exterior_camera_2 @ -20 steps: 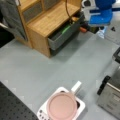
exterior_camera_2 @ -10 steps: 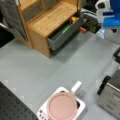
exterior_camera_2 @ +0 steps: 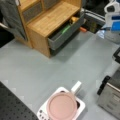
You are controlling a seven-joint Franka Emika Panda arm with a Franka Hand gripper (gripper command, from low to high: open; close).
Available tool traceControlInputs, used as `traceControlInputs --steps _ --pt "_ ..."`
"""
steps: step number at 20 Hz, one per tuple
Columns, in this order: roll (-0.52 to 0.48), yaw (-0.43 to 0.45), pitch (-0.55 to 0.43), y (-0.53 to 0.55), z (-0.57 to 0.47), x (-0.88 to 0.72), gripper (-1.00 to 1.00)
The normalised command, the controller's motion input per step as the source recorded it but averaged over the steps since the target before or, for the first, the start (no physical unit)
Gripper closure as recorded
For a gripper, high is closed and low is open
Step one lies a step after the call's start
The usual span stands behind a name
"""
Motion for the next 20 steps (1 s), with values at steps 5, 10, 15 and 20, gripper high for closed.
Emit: traceControlInputs --steps 5,10,15,20 --pt "0.127 -0.145 -0.038 0.15 -0.13 0.05 -1.00" --pt "0.155 -0.109 -0.038 0.04 -0.17 0.03 -1.00" --pt "0.216 -0.062 -0.079 0.03 -0.23 -0.03 -1.00" --pt "0.215 -0.035 -0.111 0.03 -0.21 -0.10 -1.00"
